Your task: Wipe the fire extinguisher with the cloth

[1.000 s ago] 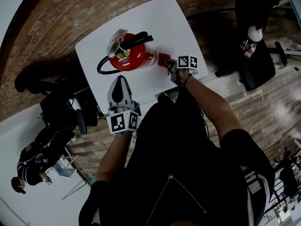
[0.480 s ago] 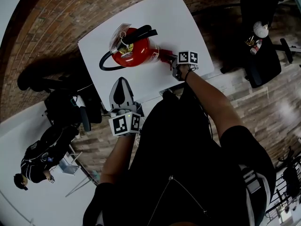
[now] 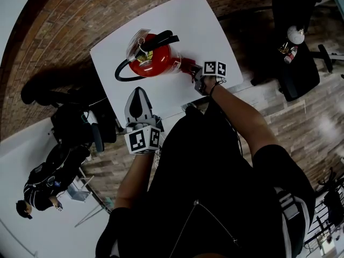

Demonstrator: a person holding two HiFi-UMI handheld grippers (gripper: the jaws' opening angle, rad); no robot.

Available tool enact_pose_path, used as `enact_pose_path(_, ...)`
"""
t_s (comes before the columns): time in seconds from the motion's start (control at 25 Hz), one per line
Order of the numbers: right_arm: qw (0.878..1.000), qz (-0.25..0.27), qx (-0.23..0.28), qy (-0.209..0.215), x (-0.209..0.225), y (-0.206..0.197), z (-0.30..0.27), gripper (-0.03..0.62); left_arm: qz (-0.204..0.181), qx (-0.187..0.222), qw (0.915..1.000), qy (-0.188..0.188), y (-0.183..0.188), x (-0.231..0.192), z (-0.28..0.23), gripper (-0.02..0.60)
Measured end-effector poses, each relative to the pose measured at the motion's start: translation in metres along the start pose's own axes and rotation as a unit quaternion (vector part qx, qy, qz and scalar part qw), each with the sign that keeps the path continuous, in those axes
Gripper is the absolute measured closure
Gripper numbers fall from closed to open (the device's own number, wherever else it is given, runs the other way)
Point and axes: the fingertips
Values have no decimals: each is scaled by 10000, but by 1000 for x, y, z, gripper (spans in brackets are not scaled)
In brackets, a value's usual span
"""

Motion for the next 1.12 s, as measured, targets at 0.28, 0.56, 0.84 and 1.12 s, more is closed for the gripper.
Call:
enact_pose_path(0.28,9998,17,79,186,-27,4,6,474,28,63,10000,-29,7,5,-3,574)
enact_pose_path(0.56,9992,-20,188,343,-55,5,13,474,146,120,9998,15,11,5,-3,574)
enact_pose_path(0.84,9990,34,212,381,-72,9,18,474,82,124,9999,-39,14,8,-2,574)
enact_pose_path(1.12,9996,172,94,198,-88,9,21,474,96,99,9999,-13,14,8,1,574)
Point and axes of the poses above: the fingertips, and each gripper's own axes: z backward along the fingers, x to its right, y out of its top, and after that the axes turned 14 degrees about y, right-handed
